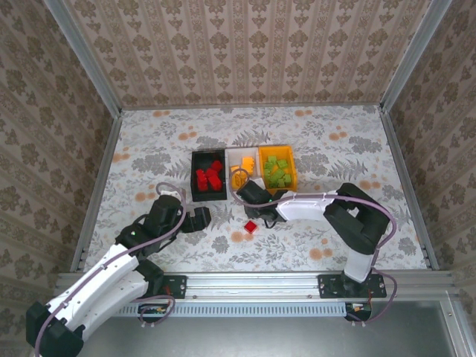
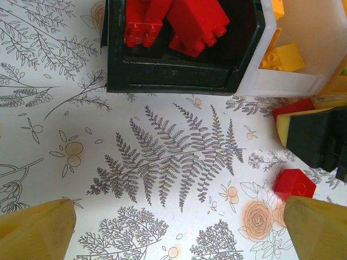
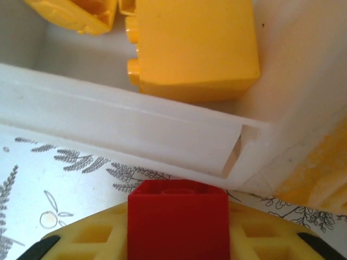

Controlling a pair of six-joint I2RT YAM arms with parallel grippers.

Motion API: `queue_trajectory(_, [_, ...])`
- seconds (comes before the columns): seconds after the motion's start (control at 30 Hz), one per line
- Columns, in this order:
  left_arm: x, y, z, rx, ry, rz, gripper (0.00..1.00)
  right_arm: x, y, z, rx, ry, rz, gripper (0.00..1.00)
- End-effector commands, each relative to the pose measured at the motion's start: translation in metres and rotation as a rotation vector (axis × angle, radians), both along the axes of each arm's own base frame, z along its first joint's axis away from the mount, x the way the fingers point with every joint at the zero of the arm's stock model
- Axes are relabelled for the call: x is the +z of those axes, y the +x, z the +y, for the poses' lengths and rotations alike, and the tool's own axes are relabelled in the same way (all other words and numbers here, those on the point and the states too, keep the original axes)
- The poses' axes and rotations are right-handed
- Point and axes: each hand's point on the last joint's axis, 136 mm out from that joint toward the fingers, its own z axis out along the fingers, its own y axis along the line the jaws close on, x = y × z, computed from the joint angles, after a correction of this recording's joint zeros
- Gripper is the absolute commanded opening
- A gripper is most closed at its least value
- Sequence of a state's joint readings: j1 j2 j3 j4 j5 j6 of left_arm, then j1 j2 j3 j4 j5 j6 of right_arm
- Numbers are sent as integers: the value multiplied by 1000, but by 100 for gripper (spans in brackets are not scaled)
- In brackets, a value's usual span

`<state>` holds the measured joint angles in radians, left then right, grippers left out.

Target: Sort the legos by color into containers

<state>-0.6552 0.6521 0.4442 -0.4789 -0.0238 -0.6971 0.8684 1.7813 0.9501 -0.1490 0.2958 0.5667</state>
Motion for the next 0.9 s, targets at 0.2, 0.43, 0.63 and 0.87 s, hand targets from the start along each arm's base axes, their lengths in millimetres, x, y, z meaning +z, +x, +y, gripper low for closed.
queue_trajectory(0.2, [-2, -3, 5, 18, 6, 3, 100, 90, -27, 22, 175, 182, -42, 28])
queue_trajectory(0.43, [-3, -5, 4, 6, 1, 4, 100, 125, 6, 90, 263, 254, -44, 30])
queue_trajectory(0.63, [-6, -9, 3, -4, 4, 21, 100, 120, 61, 130, 244, 242, -58, 32])
queue_trajectory(0.87, [-7, -10, 1, -15, 4, 24, 100, 109, 104, 153, 210, 212, -61, 36])
